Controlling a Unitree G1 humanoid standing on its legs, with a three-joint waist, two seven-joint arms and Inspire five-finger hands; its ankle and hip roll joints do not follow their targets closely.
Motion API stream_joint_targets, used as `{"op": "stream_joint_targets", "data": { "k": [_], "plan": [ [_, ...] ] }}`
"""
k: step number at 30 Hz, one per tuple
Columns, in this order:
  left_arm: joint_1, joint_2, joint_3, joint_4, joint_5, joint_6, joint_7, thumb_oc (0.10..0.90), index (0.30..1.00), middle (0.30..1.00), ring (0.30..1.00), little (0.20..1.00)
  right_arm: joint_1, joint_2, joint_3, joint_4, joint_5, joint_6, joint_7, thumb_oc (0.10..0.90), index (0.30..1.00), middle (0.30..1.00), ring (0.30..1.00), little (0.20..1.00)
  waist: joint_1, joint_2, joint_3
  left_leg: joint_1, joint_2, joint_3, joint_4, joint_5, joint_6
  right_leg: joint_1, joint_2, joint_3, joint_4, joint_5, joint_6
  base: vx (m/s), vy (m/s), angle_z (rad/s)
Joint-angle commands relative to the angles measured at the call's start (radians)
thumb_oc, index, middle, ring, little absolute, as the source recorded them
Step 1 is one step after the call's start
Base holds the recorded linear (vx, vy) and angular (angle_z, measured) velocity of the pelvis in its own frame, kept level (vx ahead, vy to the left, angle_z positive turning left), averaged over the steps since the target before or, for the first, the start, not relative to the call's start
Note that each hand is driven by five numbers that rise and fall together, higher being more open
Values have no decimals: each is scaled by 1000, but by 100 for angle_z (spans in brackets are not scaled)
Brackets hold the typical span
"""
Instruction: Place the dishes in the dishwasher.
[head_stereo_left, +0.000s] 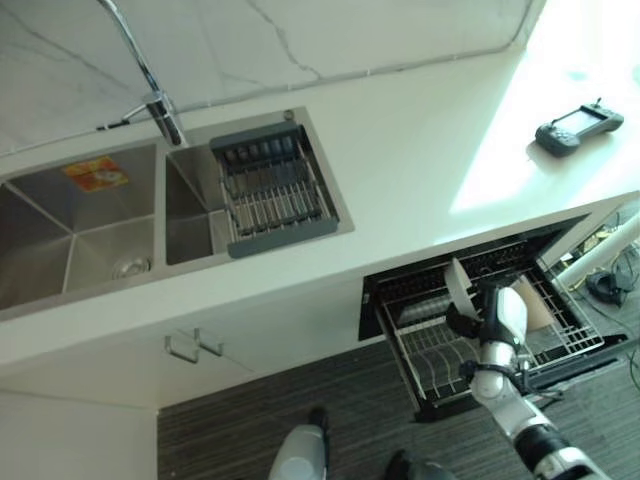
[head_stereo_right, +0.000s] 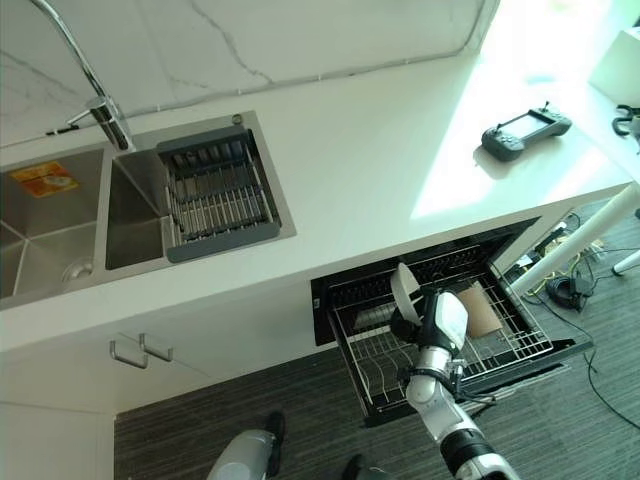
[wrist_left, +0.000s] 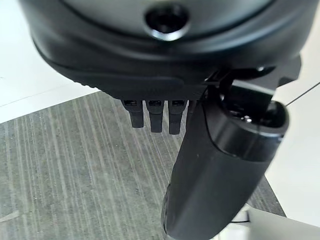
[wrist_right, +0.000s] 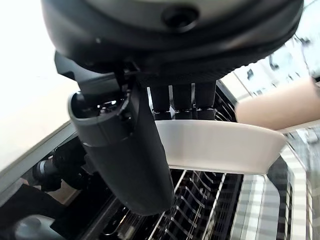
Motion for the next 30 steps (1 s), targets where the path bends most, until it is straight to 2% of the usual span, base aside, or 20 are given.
{"op": "stream_joint_targets", "data": {
  "k": [1, 7, 11, 12, 13, 15, 16, 20, 24, 25, 27, 30],
  "plan": [
    [14, 63, -42, -4, 2, -14, 0, 800, 900, 900, 900, 900, -134, -73, 19, -93, -129, 21, -124, 400, 300, 300, 300, 300, 13, 4, -17, 37, 0, -11, 21, -173, 24, 23, -19, 45, -76, -9, 53, -9, 22, 14],
    [-31, 88, -63, -5, -26, -27, -17, 800, 900, 900, 900, 900, -249, -86, 78, 1, -120, 108, -102, 400, 300, 300, 300, 300, 39, 18, 33, -9, -15, -39, 21, -153, 27, -10, -20, 37, -76, 5, 52, -57, 28, 8],
    [-64, 96, -79, -7, -58, -35, -18, 800, 900, 900, 900, 900, -292, -66, 104, 72, -98, 126, -95, 400, 300, 300, 300, 300, 45, 27, 65, -37, -23, -50, 21, -143, 32, -34, -21, 37, -76, 15, 52, -62, 21, 12],
    [-72, 98, -83, -7, -68, -36, -16, 800, 900, 900, 900, 900, -296, -59, 113, 86, -89, 128, -99, 400, 300, 300, 300, 300, 48, 26, 74, -32, -24, -54, 21, -161, 27, -32, -17, 49, -76, 1, 59, -92, 24, 1],
    [-84, 99, -89, -8, -79, -37, -15, 800, 900, 900, 900, 900, -300, -55, 118, 98, -65, 132, -101, 400, 300, 300, 300, 300, 46, 30, 84, -51, -27, -54, 21, -140, 34, -48, -21, 39, -76, 20, 52, -83, 22, 1],
    [-94, 98, -95, -8, -89, -39, -12, 800, 900, 900, 900, 900, -301, -41, 122, 120, -36, 144, -108, 400, 300, 300, 300, 300, 46, 34, 94, -58, -29, -55, 21, -137, 36, -55, -22, 38, -76, 24, 52, -49, 23, 4],
    [-96, 97, -97, -7, -96, -41, -11, 800, 900, 900, 900, 900, -301, -34, 123, 129, -19, 149, -114, 400, 300, 300, 300, 300, 47, 34, 98, -46, -28, -57, 21, -156, 30, -46, -20, 49, -76, 8, 59, 0, 0, 0],
    [-111, 91, -108, -15, -124, -40, -7, 800, 900, 900, 900, 900, -295, -10, 117, 161, 21, 175, -133, 400, 300, 300, 300, 300, 41, 43, 114, -59, -29, -51, 21, -152, 31, -61, -22, 51, -76, 13, 59, -43, 27, 1],
    [-131, 80, -131, -7, -165, -48, -2, 800, 900, 900, 900, 900, -278, 21, 98, 199, 134, 215, -182, 400, 300, 300, 300, 300, 23, 58, 135, -74, -23, -33, 21, -146, 30, -81, -27, 50, -76, 22, 57, -72, 61, -3],
    [-134, 71, -140, -2, -181, -53, 4, 800, 900, 900, 900, 900, -263, 39, 72, 217, 221, 227, -212, 400, 300, 300, 300, 300, 15, 62, 139, -76, -23, -28, 21, -145, 30, -86, -27, 53, -76, 25, 56, -27, 54, 3],
    [-137, 62, -153, -1, -205, -56, 15, 800, 900, 900, 900, 900, -241, 62, 37, 239, 348, 219, -256, 400, 300, 300, 300, 300, 8, 64, 143, -77, -23, -24, 21, -146, 32, -90, -27, 58, -76, 26, 55, -23, 54, 0],
    [-146, 42, -163, 11, -236, -68, 31, 800, 900, 900, 900, 900, -202, 96, -16, 283, 382, 197, -272, 400, 300, 300, 300, 300, -7, 69, 146, -75, -20, -12, 21, -148, 33, -95, -26, 66, -76, 29, 53, -11, 49, -2]
  ]
}}
